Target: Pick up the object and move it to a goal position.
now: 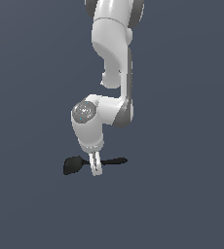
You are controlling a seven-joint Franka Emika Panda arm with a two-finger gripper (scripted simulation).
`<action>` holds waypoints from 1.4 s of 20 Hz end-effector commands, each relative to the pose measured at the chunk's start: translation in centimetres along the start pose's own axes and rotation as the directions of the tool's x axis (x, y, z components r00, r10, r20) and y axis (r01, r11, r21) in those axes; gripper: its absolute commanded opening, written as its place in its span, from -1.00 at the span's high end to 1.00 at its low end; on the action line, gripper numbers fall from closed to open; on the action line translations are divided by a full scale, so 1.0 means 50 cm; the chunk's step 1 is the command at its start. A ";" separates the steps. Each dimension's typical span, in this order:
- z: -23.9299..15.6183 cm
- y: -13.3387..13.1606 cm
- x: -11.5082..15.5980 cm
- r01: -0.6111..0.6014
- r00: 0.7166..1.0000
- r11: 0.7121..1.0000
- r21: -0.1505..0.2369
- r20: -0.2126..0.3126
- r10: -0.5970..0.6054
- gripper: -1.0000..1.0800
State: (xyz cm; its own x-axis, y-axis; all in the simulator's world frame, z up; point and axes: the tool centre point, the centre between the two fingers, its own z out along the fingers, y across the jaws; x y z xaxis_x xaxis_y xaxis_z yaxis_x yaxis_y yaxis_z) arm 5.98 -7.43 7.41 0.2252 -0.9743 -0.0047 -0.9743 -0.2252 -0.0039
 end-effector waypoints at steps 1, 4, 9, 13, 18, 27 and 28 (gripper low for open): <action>0.006 0.000 0.006 -0.036 0.999 0.999 -0.002 -0.002 0.036 -0.92; 0.011 0.000 0.010 -0.062 0.998 0.998 -0.003 -0.004 0.062 -0.92; 0.013 0.000 0.012 -0.070 0.998 0.998 -0.004 -0.005 0.069 -0.92; 0.026 0.001 0.012 -0.070 0.998 0.998 -0.004 -0.005 0.070 -0.92; 0.077 0.003 0.012 -0.073 0.997 0.997 -0.004 -0.005 0.073 -0.92; 0.114 0.001 0.013 -0.075 0.997 0.997 -0.004 -0.005 0.075 1.00; 0.114 0.001 0.013 -0.075 0.997 0.997 -0.004 -0.005 0.075 1.00</action>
State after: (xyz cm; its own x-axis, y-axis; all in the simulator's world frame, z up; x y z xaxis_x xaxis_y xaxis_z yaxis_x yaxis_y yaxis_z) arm 6.08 -8.02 1.70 0.1519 -0.9884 -0.0006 -0.9884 -0.1519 0.0006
